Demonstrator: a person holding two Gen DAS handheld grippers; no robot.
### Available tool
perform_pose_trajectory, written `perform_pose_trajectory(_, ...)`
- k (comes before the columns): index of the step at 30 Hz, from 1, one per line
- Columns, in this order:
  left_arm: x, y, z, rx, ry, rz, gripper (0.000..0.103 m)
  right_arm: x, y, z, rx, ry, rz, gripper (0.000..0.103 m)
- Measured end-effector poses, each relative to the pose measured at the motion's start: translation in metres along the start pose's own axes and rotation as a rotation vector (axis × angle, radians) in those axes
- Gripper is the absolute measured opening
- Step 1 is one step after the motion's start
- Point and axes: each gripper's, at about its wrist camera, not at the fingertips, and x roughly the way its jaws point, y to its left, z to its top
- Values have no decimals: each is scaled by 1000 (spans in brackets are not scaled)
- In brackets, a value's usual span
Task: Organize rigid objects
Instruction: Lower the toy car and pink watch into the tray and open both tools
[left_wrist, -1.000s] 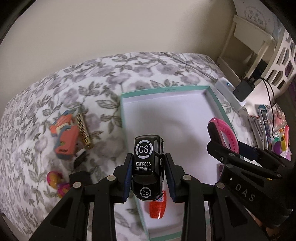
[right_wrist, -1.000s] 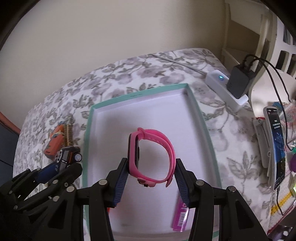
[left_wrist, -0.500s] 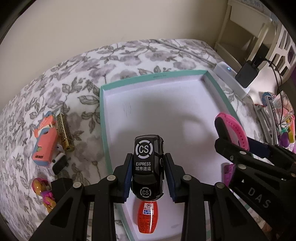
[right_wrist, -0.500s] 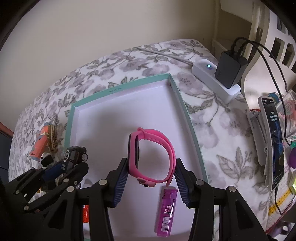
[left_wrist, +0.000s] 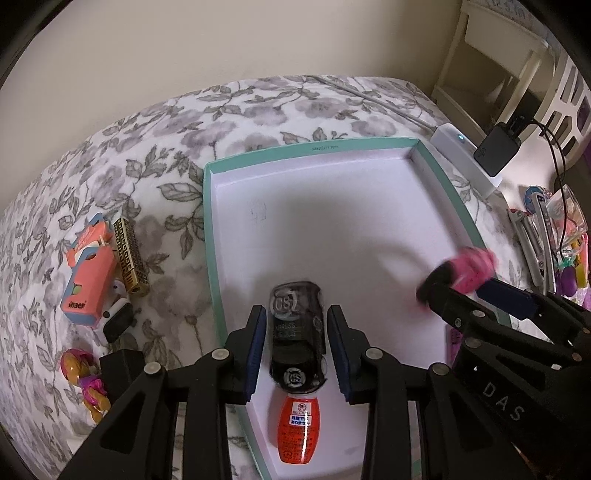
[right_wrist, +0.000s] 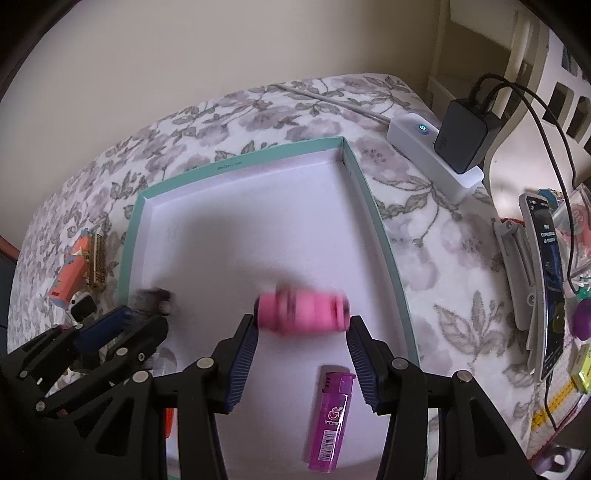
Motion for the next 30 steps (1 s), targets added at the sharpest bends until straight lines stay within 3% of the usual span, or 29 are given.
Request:
perform_pose_trajectory(5, -6, 6, 1, -18, -12, -1, 45, -3, 2, 0, -11, -12, -19, 62)
perform_pose_trajectory(13, -19, 24, 1, -73, -48, 8, 70, -14, 5, -2, -21, -47, -28, 72)
perform_pose_trajectory(17, -25, 38, -1, -113, -64, 17, 74, -15, 7, -3, -23, -53, -20, 80)
perform_pose_trajectory(19, -28, 45, -3, -130, -75, 26, 87, -15, 9, -4, -30, -54, -22, 82)
perform_pose_trajectory(24, -32, 62, -7, -168, -85, 42, 87, -17, 17, -7, -54, -71, -20, 96)
perform_pose_trajectory(30, -38, 80, -15, -204, -94, 62, 87, -19, 25, -11, -75, -79, -29, 101)
